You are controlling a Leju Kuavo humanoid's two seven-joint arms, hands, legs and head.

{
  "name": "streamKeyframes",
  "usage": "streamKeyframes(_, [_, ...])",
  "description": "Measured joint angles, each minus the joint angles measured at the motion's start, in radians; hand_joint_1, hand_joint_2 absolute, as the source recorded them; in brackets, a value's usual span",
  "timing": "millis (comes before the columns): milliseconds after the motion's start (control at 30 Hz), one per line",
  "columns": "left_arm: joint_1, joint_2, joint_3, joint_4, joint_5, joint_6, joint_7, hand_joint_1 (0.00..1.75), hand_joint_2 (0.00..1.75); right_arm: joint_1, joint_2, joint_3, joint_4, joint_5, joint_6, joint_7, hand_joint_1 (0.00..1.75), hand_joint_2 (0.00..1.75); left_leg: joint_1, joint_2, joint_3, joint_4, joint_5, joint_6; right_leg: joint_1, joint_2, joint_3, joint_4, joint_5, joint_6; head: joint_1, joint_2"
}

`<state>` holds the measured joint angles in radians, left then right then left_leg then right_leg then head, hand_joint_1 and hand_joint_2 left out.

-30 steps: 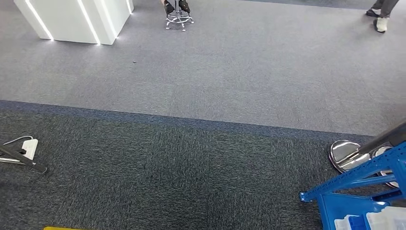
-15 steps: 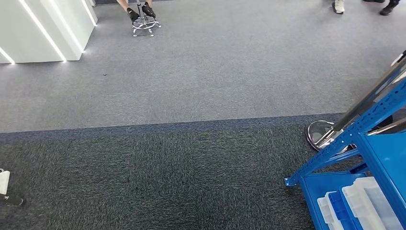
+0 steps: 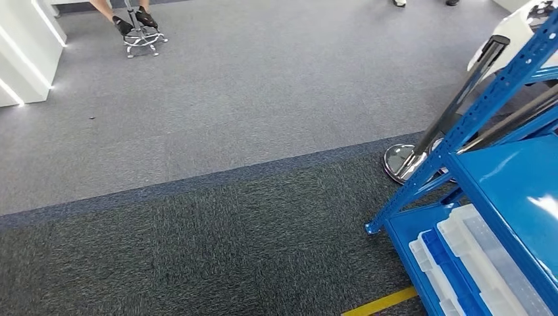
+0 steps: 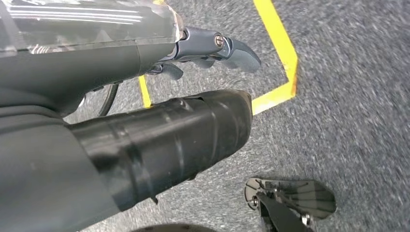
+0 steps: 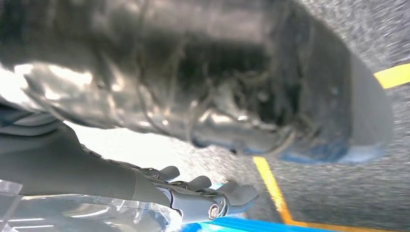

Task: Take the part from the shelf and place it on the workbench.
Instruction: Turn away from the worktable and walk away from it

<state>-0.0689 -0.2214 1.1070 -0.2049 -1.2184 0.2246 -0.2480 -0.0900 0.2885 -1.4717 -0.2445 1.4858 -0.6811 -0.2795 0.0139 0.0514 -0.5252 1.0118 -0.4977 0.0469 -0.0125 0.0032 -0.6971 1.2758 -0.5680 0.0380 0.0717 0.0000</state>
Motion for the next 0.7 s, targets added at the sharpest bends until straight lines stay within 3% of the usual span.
streamKeyframes(67, [-0.001, -0.001, 0.0, 0.0, 0.0, 0.0, 0.0, 0.0, 0.0, 0.001, -0.002, 0.0, 0.0, -0.002, 0.0, 0.001, 0.0, 0.0, -0.001, 0.021, 0.009, 0.0, -0.007, -0.006, 0.003, -0.037, 0.072, -0.139, 0.067, -0.006, 0.0, 0.0])
streamKeyframes(133, [-0.002, -0.002, 0.001, 0.0, 0.001, 0.001, 0.0, 0.0, 0.0, 0.0, -0.003, 0.0, 0.0, -0.003, 0.0, 0.001, 0.0, 0.0, -0.005, 0.038, 0.017, 0.001, -0.014, -0.016, 0.012, -0.075, 0.12, -0.235, 0.096, -0.019, 0.0, 0.0])
streamKeyframes(167, [-0.003, -0.002, 0.001, 0.0, 0.002, 0.002, 0.0, 0.0, 0.0, -0.001, -0.003, 0.0, 0.0, -0.003, 0.0, 0.001, 0.0, 0.0, -0.007, 0.047, 0.019, 0.001, -0.017, -0.021, 0.017, -0.081, 0.123, -0.247, 0.094, -0.025, 0.0, 0.0])
streamKeyframes(233, [-0.007, -0.002, 0.003, 0.0, 0.003, 0.002, 0.001, 0.0, 0.0, 0.0, -0.004, 0.0, 0.0, -0.003, 0.0, 0.001, 0.0, 0.0, -0.009, 0.064, 0.027, -0.002, -0.021, -0.03, 0.017, -0.057, 0.122, -0.25, 0.097, -0.037, 0.0, 0.0])
streamKeyframes(267, [-0.008, -0.002, 0.003, 0.0, 0.003, 0.002, 0.001, 0.0, 0.0, 0.0, -0.004, 0.0, 0.0, -0.003, 0.0, 0.001, 0.0, 0.0, -0.008, 0.056, 0.028, 0.004, -0.029, -0.035, 0.014, -0.046, 0.124, -0.255, 0.099, -0.043, 0.0, 0.0])
streamKeyframes(333, [-0.008, -0.002, 0.004, 0.0, 0.004, 0.002, 0.002, 0.0, 0.0, -0.001, -0.004, 0.0, 0.0, -0.003, 0.0, 0.001, 0.0, 0.0, -0.003, 0.007, 0.003, 0.069, -0.073, -0.042, 0.007, -0.025, 0.13, -0.264, 0.105, -0.056, -0.002, 0.0])
streamKeyframes(367, [-0.007, -0.002, 0.005, 0.0, 0.004, 0.002, 0.002, 0.0, 0.0, -0.001, -0.004, 0.0, 0.0, -0.003, 0.0, 0.001, 0.0, 0.0, -0.001, -0.022, -0.026, 0.132, -0.106, -0.045, 0.007, -0.015, 0.13, -0.264, 0.105, -0.06, -0.003, 0.0])
streamKeyframes(433, [-0.004, -0.002, 0.007, 0.0, 0.004, 0.002, 0.003, 0.0, 0.0, -0.001, -0.004, 0.0, 0.0, -0.003, 0.001, 0.001, 0.0, 0.0, 0.001, -0.042, -0.09, 0.257, -0.152, -0.048, 0.008, 0.011, 0.129, -0.261, 0.105, -0.064, -0.003, 0.0])
streamKeyframes(467, [-0.003, -0.002, 0.008, 0.0, 0.005, 0.002, 0.003, 0.0, 0.0, 0.0, -0.004, 0.0, 0.0, -0.003, 0.002, 0.001, 0.0, 0.0, 0.001, -0.043, -0.108, 0.284, -0.149, -0.048, 0.009, 0.025, 0.129, -0.259, 0.104, -0.065, -0.003, 0.0])
streamKeyframes(500, [-0.002, -0.002, 0.009, 0.0, 0.005, 0.002, 0.004, 0.0, 0.0, 0.0, -0.004, 0.0, 0.001, -0.003, 0.003, 0.001, 0.0, 0.0, 0.001, -0.044, -0.107, 0.271, -0.124, -0.048, 0.009, 0.04, 0.129, -0.255, 0.103, -0.064, -0.003, 0.0])
streamKeyframes(533, [-0.002, -0.002, 0.009, 0.0, 0.005, 0.002, 0.004, 0.0, 0.0, 0.001, -0.004, 0.0, 0.001, -0.003, 0.004, 0.001, 0.0, 0.0, 0.001, -0.049, -0.089, 0.219, -0.084, -0.047, 0.008, 0.056, 0.129, -0.251, 0.101, -0.062, -0.003, 0.0])
streamKeyframes(600, [-0.001, -0.002, 0.01, 0.0, 0.005, 0.002, 0.004, 0.0, 0.0, 0.0, -0.004, 0.0, 0.001, -0.003, 0.006, 0.001, 0.0, 0.0, 0.004, -0.09, -0.038, 0.087, -0.02, -0.043, 0.008, 0.081, 0.126, -0.239, 0.096, -0.054, -0.003, 0.0])
streamKeyframes(667, [-0.003, -0.003, 0.011, 0.0, 0.006, 0.002, 0.004, 0.0, 0.0, 0.0, -0.004, 0.0, 0.002, -0.001, 0.008, 0.001, 0.0, 0.0, 0.004, -0.124, -0.018, 0.03, -0.006, -0.039, 0.008, 0.1, 0.118, -0.234, 0.094, -0.043, -0.003, 0.0])
streamKeyframes(700, [-0.005, -0.003, 0.012, 0.0, 0.006, 0.002, 0.003, 0.0, 0.0, 0.001, -0.004, 0.0, 0.002, -0.001, 0.009, 0.001, 0.0, 0.0, 0.002, -0.123, -0.017, 0.027, -0.006, -0.037, 0.008, 0.109, 0.115, -0.234, 0.096, -0.036, -0.003, 0.0])
